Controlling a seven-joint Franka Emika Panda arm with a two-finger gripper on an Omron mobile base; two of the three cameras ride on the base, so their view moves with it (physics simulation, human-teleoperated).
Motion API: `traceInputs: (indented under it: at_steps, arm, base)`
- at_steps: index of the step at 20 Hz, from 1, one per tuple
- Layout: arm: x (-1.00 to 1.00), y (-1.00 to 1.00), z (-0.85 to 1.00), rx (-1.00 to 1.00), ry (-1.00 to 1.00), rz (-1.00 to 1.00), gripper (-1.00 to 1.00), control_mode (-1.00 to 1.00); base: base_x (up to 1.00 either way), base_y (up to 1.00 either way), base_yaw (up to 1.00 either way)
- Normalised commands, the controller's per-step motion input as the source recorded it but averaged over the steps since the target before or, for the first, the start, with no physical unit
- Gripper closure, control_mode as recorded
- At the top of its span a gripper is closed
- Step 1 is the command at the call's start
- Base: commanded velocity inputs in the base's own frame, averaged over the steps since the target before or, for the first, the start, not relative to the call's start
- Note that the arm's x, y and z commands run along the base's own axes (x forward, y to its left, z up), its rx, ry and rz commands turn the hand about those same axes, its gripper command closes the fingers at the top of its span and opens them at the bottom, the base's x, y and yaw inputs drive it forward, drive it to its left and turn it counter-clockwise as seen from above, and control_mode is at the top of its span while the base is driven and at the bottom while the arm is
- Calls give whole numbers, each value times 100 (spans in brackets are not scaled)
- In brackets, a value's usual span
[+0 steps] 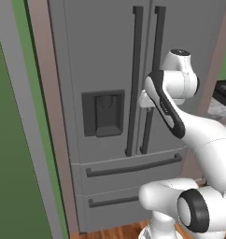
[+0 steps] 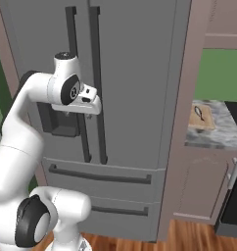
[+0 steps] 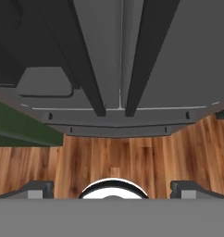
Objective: Retrieve a lemon from the fridge and place it on the cutting board with the fish.
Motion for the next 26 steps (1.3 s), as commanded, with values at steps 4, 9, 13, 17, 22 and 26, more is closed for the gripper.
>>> traceInputs:
  at_steps: [4,9,13,17,22,26]
  arm:
    - [0,0,0,0,0,0,-100,100]
    - [0,0,0,0,0,0,-100,100]
    - [0,0,0,0,0,0,-100,100]
    - [0,0,0,0,0,0,-100,100]
    - [2,-2,0,0,0,0,-100,-100]
    - [23,-9,-22,0,-5,1,-100,-100]
  base:
    - [-22,-19,0]
    - [-28,-22,0]
    - [-41,-17,0]
    - [-27,-7,0]
    - [0,-1,0]
    - [0,0,0]
